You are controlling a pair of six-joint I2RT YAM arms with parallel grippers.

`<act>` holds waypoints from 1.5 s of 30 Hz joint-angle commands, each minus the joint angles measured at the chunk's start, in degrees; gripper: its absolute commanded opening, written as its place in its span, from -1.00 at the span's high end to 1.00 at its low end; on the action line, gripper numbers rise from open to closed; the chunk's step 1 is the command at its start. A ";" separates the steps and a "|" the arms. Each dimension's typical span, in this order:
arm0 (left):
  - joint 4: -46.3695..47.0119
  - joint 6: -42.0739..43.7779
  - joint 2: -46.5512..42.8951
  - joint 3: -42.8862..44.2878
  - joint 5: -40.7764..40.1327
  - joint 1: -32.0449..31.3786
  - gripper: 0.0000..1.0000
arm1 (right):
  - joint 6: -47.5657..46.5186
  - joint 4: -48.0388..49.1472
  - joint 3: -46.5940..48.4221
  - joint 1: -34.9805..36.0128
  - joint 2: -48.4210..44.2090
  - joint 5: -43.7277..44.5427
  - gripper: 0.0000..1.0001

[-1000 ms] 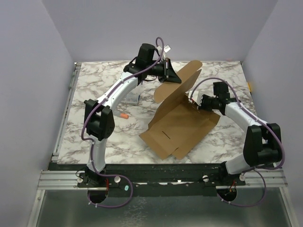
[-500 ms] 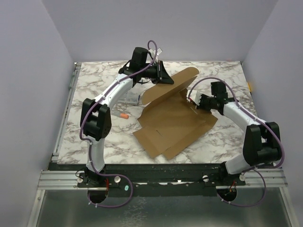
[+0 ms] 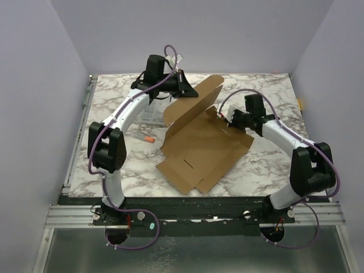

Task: Fold the paper box
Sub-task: Fold the paper box at the center of the board.

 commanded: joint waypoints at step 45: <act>1.63 5.90 -10.69 -10.86 15.98 3.20 1.00 | 10.01 9.30 0.00 -1.63 -0.32 6.27 0.98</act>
